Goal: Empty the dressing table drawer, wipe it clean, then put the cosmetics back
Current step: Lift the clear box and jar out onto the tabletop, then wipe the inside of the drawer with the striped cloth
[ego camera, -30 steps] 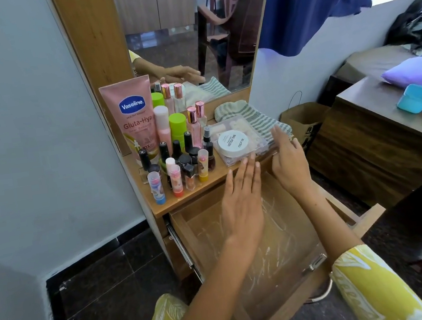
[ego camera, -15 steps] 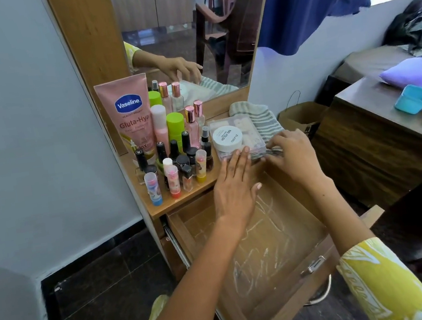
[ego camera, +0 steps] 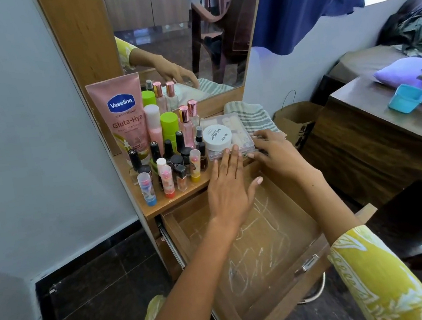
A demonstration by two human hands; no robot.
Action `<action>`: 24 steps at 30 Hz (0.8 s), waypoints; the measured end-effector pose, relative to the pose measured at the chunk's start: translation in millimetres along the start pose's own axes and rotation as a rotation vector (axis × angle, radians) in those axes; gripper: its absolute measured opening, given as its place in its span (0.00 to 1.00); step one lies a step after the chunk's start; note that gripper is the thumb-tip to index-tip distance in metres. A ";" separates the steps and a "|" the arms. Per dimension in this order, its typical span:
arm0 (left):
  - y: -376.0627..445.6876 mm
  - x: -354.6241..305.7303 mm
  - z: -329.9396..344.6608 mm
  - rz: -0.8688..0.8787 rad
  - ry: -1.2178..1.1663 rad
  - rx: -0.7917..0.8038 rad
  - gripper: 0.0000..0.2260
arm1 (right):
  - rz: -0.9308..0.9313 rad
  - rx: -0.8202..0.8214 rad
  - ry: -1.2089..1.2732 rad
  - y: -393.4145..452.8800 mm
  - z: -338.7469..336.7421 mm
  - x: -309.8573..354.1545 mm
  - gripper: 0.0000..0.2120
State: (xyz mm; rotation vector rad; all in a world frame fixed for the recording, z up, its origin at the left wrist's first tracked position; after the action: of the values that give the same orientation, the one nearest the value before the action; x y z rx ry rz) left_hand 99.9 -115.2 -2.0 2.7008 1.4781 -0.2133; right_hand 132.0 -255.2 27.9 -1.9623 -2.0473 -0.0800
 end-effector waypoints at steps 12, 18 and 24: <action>3.2 0.1 -0.1 -0.025 -0.051 -0.009 0.35 | -0.140 -0.074 0.007 -10.8 -5.0 9.0 0.18; 0.0 0.1 -2.9 -0.002 -0.147 -0.035 0.38 | -0.078 -0.118 -0.018 -20.5 -9.9 5.3 0.13; 0.0 0.1 -5.8 0.011 -0.182 -0.032 0.41 | -0.027 0.166 -0.017 -0.4 4.9 12.2 0.29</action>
State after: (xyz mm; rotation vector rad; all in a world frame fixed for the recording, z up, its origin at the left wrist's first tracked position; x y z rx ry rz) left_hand 100.5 -114.5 3.7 2.5850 1.4023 -0.4185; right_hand 130.5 -242.1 26.4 -1.8415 -2.0207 0.0981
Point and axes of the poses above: each hand's wrist, its own y-axis towards the middle knuckle, its own z-axis out of the palm, x = y × z, the point moved 5 cm from there along y, towards the middle knuckle, and after that the axes turned 15 degrees about x, right-handed, at the moved point
